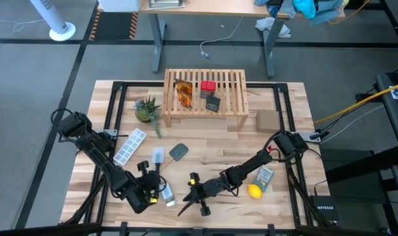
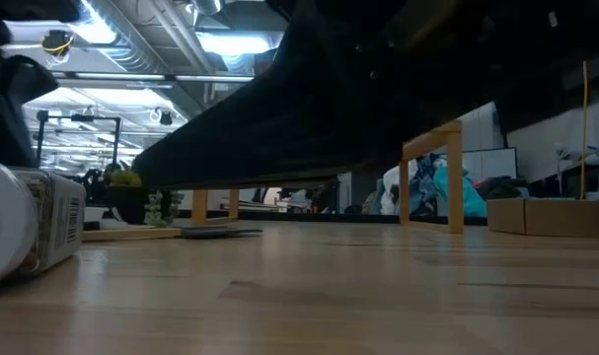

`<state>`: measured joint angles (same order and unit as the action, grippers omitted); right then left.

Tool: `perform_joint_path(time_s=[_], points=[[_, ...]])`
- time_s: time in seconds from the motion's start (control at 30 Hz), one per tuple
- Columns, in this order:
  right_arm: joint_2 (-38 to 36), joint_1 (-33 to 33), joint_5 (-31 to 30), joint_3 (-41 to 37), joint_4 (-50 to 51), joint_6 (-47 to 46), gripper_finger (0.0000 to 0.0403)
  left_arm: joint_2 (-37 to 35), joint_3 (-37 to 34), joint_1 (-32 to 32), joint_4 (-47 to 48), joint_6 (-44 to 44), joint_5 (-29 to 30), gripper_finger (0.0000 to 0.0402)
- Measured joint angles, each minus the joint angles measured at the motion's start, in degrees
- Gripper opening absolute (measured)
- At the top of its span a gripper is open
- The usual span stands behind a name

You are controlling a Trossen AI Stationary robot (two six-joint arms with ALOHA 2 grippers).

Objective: Shelf spices
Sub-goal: Put the white seasoning bottle on the shelf

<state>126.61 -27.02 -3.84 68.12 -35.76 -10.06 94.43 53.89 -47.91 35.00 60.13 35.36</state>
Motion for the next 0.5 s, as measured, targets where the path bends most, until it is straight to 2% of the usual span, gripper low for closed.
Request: perform_joint_path(time_s=[0.23, 0.5], points=[[0.02, 0.11, -1.32, 0.06, 0.27, 0.24, 0.0007, 0.61, 0.00, -1.76, -7.89, -0.56, -4.74, 0.0000], [0.02, 0.13, -1.65, 0.06, 0.90, 0.26, 0.0007, 0.98, 0.00, -2.15, -8.87, -0.47, -6.93, 0.0000]])
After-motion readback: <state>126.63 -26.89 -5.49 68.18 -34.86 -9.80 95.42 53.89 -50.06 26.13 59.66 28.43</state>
